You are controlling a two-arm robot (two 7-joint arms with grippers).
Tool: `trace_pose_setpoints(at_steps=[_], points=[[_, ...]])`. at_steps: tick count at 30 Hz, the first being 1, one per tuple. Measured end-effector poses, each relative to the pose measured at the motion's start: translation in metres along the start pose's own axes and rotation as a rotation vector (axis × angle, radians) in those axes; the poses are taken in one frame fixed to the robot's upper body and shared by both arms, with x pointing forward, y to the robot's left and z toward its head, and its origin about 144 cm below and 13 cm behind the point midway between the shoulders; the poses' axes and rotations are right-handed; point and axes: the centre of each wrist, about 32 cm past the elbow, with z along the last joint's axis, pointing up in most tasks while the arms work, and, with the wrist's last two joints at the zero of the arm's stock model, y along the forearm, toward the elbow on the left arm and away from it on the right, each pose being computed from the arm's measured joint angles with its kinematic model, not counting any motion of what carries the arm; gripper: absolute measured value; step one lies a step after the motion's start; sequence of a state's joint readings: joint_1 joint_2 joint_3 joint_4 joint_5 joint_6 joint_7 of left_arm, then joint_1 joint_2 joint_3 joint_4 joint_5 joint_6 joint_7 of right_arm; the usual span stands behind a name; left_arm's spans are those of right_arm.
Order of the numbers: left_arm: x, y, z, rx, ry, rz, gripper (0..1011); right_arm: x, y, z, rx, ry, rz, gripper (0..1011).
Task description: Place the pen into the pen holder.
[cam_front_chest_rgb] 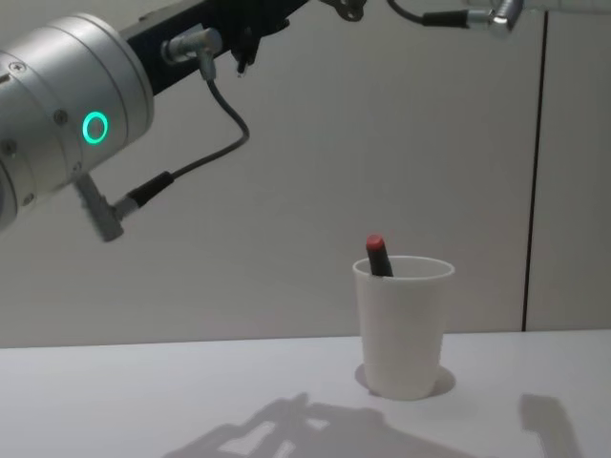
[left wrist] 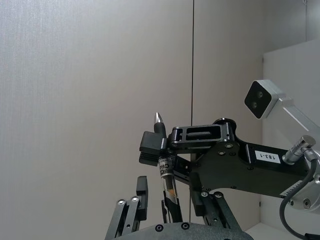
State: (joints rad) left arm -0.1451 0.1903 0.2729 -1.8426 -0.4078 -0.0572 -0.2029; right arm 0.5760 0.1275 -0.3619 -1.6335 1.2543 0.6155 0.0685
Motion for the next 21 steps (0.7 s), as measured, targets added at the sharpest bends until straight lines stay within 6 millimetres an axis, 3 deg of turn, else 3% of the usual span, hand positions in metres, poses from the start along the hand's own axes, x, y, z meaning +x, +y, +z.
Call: trace_pose_setpoints(at_steps=[12,19,21], points=[[0.0,0.0,0.0,-0.001,0.0,0.0,839,-0.001,-0.006,0.01,0.035,-0.044,-0.012,145],[0.0,0.0,0.0,-0.001,0.0,0.0,1001,-0.002,-0.021,0.028,0.089,-0.107,-0.041,145],[0.0,0.0,0.0,-0.001,0.0,-0.001,1001,-0.002,-0.029,0.035,0.109,-0.129,-0.059,145]])
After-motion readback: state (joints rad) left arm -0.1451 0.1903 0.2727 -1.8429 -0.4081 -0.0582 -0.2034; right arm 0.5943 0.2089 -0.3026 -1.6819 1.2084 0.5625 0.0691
